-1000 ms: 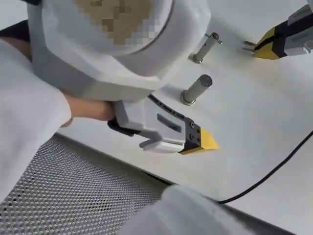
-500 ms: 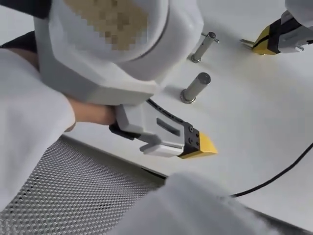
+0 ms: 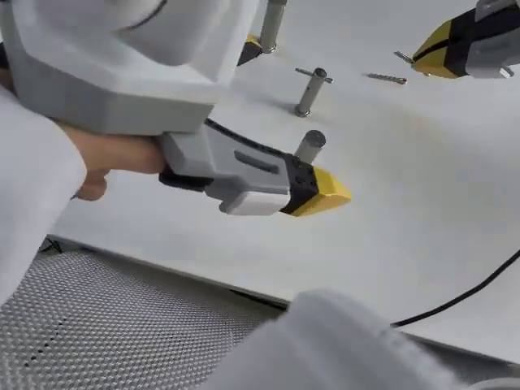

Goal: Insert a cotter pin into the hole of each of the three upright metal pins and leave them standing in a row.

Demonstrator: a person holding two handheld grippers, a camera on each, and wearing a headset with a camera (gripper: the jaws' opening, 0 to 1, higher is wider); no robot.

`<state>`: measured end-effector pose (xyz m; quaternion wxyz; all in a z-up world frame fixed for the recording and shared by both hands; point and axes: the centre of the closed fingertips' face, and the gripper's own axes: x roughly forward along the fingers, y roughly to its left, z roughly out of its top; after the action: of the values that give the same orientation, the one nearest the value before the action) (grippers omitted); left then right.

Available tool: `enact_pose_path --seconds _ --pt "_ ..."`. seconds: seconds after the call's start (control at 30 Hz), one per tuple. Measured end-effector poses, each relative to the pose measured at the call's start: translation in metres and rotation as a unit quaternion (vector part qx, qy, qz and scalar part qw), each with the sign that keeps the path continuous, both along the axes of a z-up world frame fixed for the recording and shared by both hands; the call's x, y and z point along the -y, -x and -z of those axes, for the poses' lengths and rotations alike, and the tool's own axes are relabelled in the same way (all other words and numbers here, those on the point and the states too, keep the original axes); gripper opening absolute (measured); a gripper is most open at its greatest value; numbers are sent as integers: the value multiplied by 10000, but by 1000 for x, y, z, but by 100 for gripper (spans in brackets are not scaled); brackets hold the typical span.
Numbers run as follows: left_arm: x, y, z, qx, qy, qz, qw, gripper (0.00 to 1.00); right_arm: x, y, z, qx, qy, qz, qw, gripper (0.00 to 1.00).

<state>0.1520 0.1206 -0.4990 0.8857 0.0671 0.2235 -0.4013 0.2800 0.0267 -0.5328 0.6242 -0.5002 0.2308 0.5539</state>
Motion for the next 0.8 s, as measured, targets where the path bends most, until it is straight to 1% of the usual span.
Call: enact_pose_path --seconds 0.03,0.07,0.1,0.13,0.17,0.2,0.23,0.27,0.3,0.33,0.4,0.43,0.5,0.57,0.63,0.7,0.77,0.8 --pt "-3 -6 -4 -9 102 -197 9998 86 -2 2 -8 113 -139 11 9998 0" --pt "-5 -10 -7 -24 241 -386 9990 84 -3 5 -12 162 -229 24 9996 0" --pt "-6 -12 -9 -44 312 -448 9985 82 -3 7 -15 184 -280 35 9994 0" --pt "-3 -12 -16 -106 615 -411 9972 78 -7 15 -23 255 -526 52 9983 0" --pt "-2 -14 -19 -162 764 -472 9958 75 -8 19 -27 302 -608 35 9977 0" --pt "-2 -16 -23 -233 981 -576 9932 73 -8 23 -30 364 -668 59 9971 0" --pt "-1 -17 -27 -237 1107 -577 9919 73 -9 25 -32 412 -717 82 9965 0" --pt "-1 -20 -35 -144 1266 -617 9899 73 -10 30 -35 454 -805 89 9957 0" --pt "-1 -22 -39 -132 1376 -675 9881 71 -11 35 -38 460 -869 95 9951 0" --pt "-1 -23 -42 -161 1473 -718 9863 69 -11 40 -39 460 -908 97 9948 0" --pt "-1 -24 -48 -135 1559 -706 9851 63 -12 49 -45 542 -1030 113 9931 0" --pt "-1 -25 -50 -161 1636 -696 9839 61 -13 54 -48 569 -1105 130 9922 0" --pt "1 -28 -54 -163 1689 -672 9832 59 -15 62 -53 629 -1241 177 9901 0" --pt "4 -29 -55 -196 1665 -598 9840 57 -17 68 -59 720 -1340 186 9882 0" --pt "6 -33 -56 -175 1624 -556 9850 57 -19 74 -64 764 -1437 224 9864 0" --pt "11 -34 -57 -242 1605 -437 9858 57 -19 77 -67 857 -1495 250 9847 0" --pt "16 -34 -57 -323 1614 -318 9858 54 -19 79 -70 906 -1525 263 9838 0" --pt "18 -34 -58 -349 1642 -273 9854 51 -20 81 -73 954 -1574 291 9825 0"
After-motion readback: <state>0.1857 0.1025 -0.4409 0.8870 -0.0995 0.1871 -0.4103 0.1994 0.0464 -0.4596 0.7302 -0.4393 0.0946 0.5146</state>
